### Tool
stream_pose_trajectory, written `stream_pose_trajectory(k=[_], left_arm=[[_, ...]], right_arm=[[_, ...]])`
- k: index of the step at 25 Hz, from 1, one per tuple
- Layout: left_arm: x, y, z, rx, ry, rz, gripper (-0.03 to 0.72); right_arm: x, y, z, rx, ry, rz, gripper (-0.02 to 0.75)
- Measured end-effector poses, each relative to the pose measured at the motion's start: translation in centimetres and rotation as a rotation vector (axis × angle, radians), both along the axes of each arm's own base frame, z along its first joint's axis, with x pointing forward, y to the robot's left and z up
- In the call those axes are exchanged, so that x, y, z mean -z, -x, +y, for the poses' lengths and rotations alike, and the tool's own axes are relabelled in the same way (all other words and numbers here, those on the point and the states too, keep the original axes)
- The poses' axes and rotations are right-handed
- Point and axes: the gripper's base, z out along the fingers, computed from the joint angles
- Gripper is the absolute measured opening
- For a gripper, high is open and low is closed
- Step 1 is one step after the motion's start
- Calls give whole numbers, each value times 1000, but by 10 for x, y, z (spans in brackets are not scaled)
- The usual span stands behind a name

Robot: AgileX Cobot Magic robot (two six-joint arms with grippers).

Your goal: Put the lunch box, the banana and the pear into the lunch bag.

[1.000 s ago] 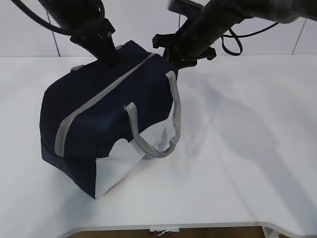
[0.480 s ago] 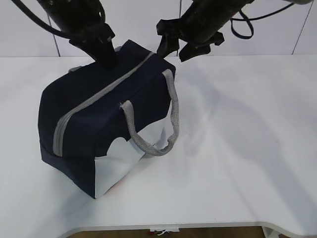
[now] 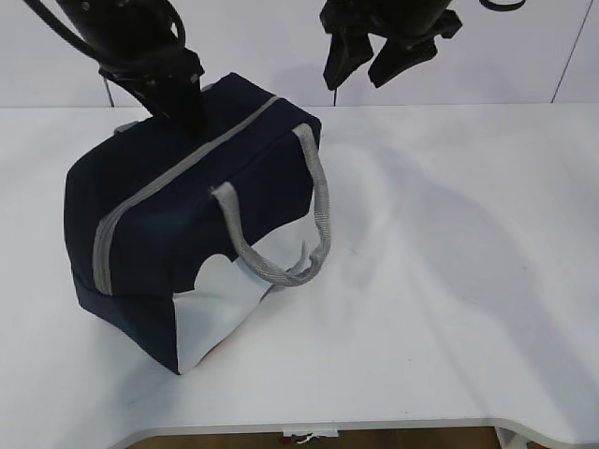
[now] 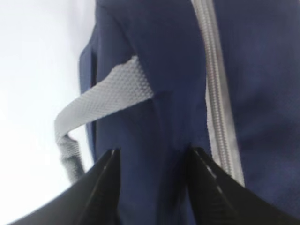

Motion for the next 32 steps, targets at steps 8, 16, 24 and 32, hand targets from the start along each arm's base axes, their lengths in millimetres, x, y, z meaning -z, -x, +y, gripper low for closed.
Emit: stream_pose_trajectory(k=[8,16,24,32], left_arm=[[-42,20,15,-47,6,-105,358],[-71,71,44,-71,-12,-166,358],[-108,143,78,-94,41,-271,357],[-128,221,110,-92,151,-375,351]], right_arm=[[-27,15,-6,5,3,-46,519],[-56,67,-30,26,85,-71,519],[-72,135,-53,32,105,-70,519],[-82,212,-76,34,88,-109,495]])
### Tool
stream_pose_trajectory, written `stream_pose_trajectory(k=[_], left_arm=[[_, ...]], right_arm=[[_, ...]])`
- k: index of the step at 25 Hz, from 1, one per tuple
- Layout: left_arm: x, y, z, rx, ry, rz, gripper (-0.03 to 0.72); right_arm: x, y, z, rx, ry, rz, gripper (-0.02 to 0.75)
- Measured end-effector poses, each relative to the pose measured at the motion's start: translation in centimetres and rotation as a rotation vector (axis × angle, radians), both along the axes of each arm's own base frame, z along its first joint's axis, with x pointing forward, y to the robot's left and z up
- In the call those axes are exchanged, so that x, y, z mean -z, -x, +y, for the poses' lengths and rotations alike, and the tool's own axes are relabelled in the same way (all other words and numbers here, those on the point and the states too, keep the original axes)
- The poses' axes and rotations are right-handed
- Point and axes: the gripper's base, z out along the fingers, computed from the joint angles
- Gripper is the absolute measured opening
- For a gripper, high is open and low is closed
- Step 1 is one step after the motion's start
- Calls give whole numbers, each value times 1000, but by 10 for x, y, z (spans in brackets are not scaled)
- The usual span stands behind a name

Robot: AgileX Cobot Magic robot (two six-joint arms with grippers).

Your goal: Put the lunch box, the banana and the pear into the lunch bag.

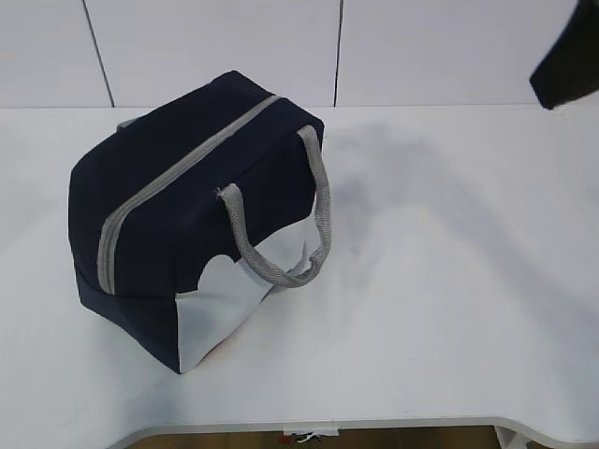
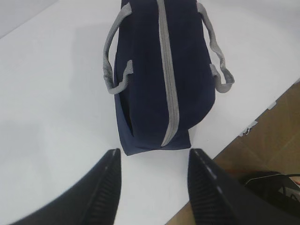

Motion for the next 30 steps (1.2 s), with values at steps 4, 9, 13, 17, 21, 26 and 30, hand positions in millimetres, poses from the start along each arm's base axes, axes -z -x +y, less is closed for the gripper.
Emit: stream_pose_trajectory(k=[4,9,13,17,21,26,30], left_arm=[[3,35,16,1,25,-50,350],[20,86,40,1,57,-118,349],[41,119,56,1,80,-168,349],[63,140,65,4,101,-199,332],[87,154,67,30,139,-183,310],[119,162,68,44,164,-165,299],[137,165,68,45,202,-197,297]], right_arm=[[2,36,-11,1,-9,-20,489],[5,82,-25,-7,-22,-74,489],[9,120,-37,-11,-40,-139,489],[15,162,-49,-12,-65,-228,489],[32,191,-58,-13,-79,-276,488],[62,216,-66,-25,-77,-308,489],[85,229,-70,-31,-83,-351,489]])
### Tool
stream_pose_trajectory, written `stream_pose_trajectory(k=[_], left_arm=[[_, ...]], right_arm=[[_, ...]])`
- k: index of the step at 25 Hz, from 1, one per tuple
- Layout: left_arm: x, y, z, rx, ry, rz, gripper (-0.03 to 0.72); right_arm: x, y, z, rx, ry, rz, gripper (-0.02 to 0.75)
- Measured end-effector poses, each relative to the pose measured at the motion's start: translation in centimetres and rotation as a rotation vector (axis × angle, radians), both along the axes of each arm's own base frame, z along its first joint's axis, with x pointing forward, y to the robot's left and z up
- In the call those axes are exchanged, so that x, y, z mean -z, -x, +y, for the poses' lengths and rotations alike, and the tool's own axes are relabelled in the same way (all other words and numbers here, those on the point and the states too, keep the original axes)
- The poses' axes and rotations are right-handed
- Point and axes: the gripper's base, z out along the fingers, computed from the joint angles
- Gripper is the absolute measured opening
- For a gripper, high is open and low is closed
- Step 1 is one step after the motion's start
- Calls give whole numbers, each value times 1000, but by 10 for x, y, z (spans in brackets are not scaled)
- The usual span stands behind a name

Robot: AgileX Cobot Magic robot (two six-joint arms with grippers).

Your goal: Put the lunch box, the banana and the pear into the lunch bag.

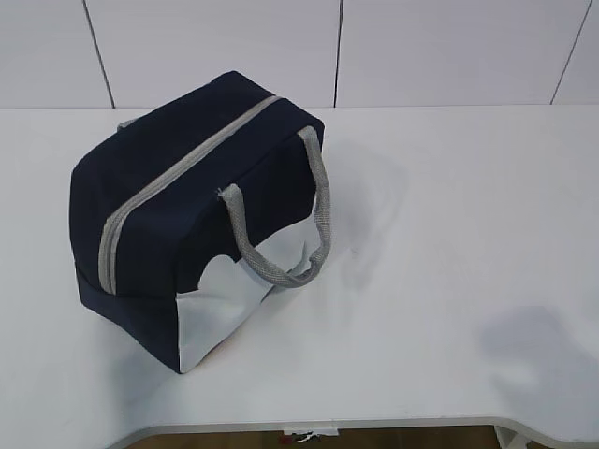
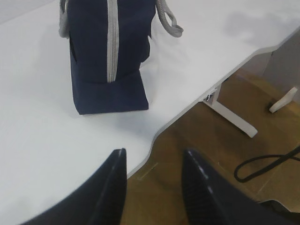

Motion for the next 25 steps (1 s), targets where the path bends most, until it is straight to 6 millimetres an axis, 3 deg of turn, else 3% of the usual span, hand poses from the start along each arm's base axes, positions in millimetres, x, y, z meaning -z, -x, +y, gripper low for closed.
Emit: stream_pose_trajectory(k=[8,12,17,25], left_arm=[[25,2,-2,13,42,-6,296],[31,-2,-3,7,37,4,296],[33,-5,0,-41,15,0,295],[34,-15,16,-298,52,32,275]], right_arm=[[36,18,-6,5,-36,-125,488],[49,13,-6,17,-29,-118,488],[54,9,-7,41,-17,-108,488],[57,7,-10,100,-23,-93,488]])
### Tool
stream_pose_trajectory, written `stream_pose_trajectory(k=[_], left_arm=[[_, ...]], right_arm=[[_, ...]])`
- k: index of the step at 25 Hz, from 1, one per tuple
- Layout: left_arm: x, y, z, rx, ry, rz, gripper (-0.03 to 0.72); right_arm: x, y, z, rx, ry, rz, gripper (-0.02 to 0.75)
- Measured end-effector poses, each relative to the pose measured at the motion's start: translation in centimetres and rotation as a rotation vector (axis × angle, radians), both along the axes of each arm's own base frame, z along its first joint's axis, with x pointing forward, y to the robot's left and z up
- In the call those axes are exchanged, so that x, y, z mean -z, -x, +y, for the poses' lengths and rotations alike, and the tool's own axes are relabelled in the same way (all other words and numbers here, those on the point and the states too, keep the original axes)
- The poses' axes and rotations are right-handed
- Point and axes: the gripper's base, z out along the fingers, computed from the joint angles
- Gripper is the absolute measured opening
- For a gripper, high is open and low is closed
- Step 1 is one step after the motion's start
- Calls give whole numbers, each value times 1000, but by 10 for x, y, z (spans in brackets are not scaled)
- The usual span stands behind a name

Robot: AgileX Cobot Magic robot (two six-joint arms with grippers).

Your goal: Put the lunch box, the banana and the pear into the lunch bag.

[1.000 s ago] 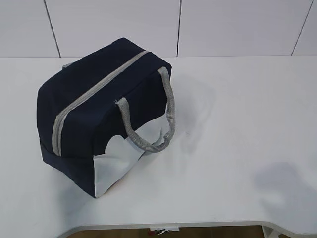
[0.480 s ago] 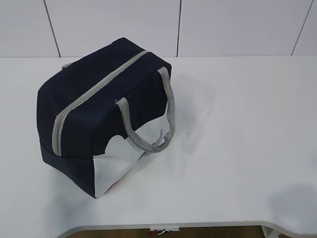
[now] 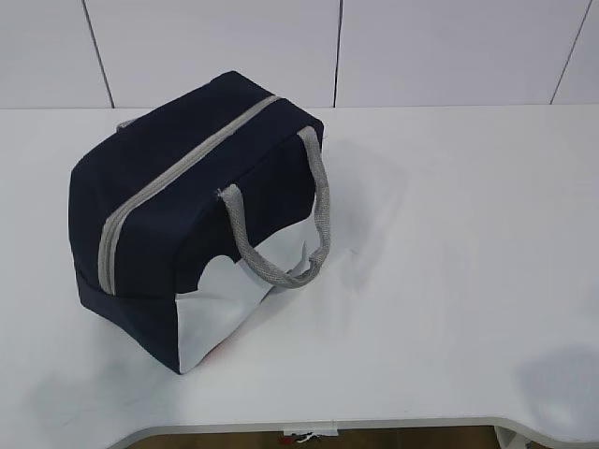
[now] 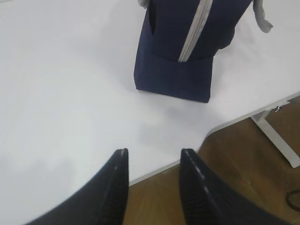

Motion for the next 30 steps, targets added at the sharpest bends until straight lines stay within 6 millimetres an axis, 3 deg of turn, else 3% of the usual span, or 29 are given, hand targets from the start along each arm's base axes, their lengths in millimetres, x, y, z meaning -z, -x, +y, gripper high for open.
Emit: stream_pose_trajectory(k=[9,19,30], left_arm=[[0,0,0,-48,7,3,247],[0,1,-2,-365,7,2,243],[0,1,-1,-390,-4,-1,242]], right_arm=[[0,0,0,2,0,0,488],[0,1,6,70,-74,24,488],[1,0,3,145,-46,15,488]])
